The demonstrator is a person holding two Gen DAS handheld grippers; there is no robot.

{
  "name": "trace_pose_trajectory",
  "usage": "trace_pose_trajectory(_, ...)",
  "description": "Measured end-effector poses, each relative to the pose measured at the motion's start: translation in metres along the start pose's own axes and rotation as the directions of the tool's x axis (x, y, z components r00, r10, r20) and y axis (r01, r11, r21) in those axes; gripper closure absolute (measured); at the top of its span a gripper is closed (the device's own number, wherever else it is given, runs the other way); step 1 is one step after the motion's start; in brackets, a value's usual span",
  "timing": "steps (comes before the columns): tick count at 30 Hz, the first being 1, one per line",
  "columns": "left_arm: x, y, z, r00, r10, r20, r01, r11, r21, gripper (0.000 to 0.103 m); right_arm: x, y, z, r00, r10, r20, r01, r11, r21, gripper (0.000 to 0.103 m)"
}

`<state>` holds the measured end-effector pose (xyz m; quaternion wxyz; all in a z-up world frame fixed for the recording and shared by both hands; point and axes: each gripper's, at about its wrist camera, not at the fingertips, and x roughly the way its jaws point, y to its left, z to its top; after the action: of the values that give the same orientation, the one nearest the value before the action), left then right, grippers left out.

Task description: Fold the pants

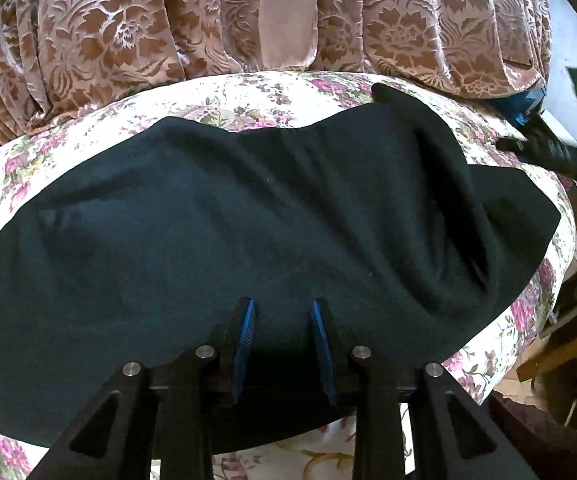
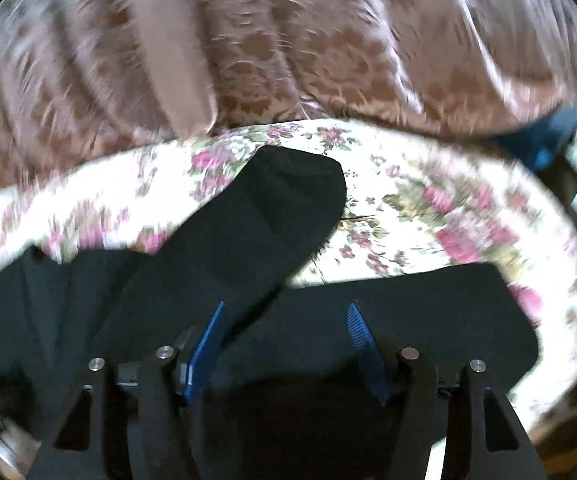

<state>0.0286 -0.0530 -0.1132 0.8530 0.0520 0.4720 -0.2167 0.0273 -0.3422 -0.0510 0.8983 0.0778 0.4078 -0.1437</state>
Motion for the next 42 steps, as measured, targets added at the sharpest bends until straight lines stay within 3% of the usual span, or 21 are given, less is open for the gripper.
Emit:
trace_pose_trajectory(2,0.001,0.002,-0.001,1.0,-0.013,0.0,0.013,1.0,-0.007,0.074,0.017,-0.014,0.024,0.993,0.117,-0.006,-0.116,0.989,0.093,0.057)
trace_pose_trajectory(8,0.003,0.008,-0.001,0.999,-0.047,0.005,0.047,0.999,-0.027,0.074,0.075,-0.004,0.089,0.981,0.188,-0.055,-0.178,0.973,0.149,0.057)
trace_pose_trajectory(11,0.004,0.011,-0.002,0.998,-0.06,0.007,0.06,0.998,-0.032,0.074,0.116,0.007,0.119,0.982,0.147,-0.121,-0.127,0.979,0.16,0.049)
trace_pose_trajectory(15,0.005,0.014,-0.001,0.997,-0.078,0.006,0.078,0.996,-0.051,0.074,0.168,0.024,0.148,0.977,0.062,-0.206,-0.035,0.991,0.132,0.048)
trace_pose_trajectory(18,0.005,0.016,-0.001,0.996,-0.089,0.006,0.089,0.994,-0.061,0.073,0.2,0.037,0.155,0.96,0.016,-0.28,0.008,0.996,0.087,0.049)
trace_pose_trajectory(19,0.006,0.017,-0.001,0.996,-0.092,0.006,0.092,0.994,-0.065,0.073,0.212,0.044,0.156,0.95,-0.009,-0.313,0.028,0.998,0.055,0.054)
trace_pose_trajectory(20,0.006,0.018,-0.001,0.996,-0.095,0.006,0.095,0.993,-0.068,0.073,0.22,0.049,0.155,0.94,-0.044,-0.337,0.053,0.998,0.016,0.07)
trace_pose_trajectory(21,0.006,0.018,-0.001,0.995,-0.096,0.006,0.096,0.993,-0.069,0.073,0.228,0.053,0.152,0.93,-0.1,-0.353,0.093,0.995,-0.037,0.078)
trace_pose_trajectory(22,0.006,0.018,-0.001,0.995,-0.097,0.006,0.097,0.993,-0.069,0.073,0.232,0.057,0.149,0.925,-0.151,-0.348,0.128,0.988,-0.089,0.083)
trace_pose_trajectory(24,0.005,0.019,-0.001,0.995,-0.102,0.008,0.102,0.992,-0.072,0.073,0.228,0.058,0.148,0.932,-0.143,-0.334,0.116,0.988,-0.098,0.095)
trace_pose_trajectory(27,0.005,0.02,-0.001,0.994,-0.105,0.01,0.106,0.992,-0.074,0.073,0.203,0.047,0.153,0.957,-0.073,-0.28,0.065,0.997,-0.038,0.096)
trace_pose_trajectory(32,0.004,0.019,-0.003,0.995,-0.101,0.017,0.102,0.992,-0.069,0.073,0.121,0.002,0.15,0.993,0.053,-0.109,-0.044,0.996,0.082,0.097)
trace_pose_trajectory(36,0.003,0.017,-0.002,0.996,-0.093,0.016,0.094,0.994,-0.052,0.073,0.057,-0.043,0.14,0.995,0.099,0.008,-0.099,0.982,0.158,0.097)
trace_pose_trajectory(42,-0.007,0.01,0.003,0.994,-0.106,0.031,0.107,0.994,-0.025,0.073,-0.021,-0.119,0.09,0.988,0.103,0.116,-0.132,0.95,0.282,0.097)
